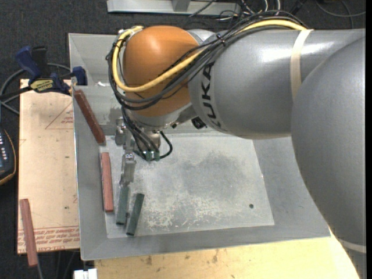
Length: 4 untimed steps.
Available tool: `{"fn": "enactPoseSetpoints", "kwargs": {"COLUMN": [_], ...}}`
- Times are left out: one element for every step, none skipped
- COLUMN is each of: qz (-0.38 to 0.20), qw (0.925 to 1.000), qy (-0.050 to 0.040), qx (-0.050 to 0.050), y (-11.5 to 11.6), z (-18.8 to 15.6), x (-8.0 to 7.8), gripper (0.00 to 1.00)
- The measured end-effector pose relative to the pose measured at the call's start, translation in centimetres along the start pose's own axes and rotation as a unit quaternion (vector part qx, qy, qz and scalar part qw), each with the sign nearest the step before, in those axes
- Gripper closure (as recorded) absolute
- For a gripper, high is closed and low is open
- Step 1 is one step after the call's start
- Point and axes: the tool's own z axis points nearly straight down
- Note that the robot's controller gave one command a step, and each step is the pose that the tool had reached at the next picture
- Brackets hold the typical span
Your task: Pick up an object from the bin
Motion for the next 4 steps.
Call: {"fn": "enactPoseSetpoints", "kwargs": {"qz": [-0.029, -0.03, -0.03, -0.03], "qw": [0.9996, 0.9995, 0.9995, 0.9995], "qy": [-0.0026, -0.0043, -0.0042, -0.0042], "qx": [0.001, -0.001, -0.001, -0.001], "y": [-5.67, -5.37, -5.37, -5.38], "z": [13.95, 13.44, 13.44, 13.45], "x": [-7.44, -7.45, -7.45, -7.45], "gripper": [0.0, 1.0, 0.0, 1.0]}}
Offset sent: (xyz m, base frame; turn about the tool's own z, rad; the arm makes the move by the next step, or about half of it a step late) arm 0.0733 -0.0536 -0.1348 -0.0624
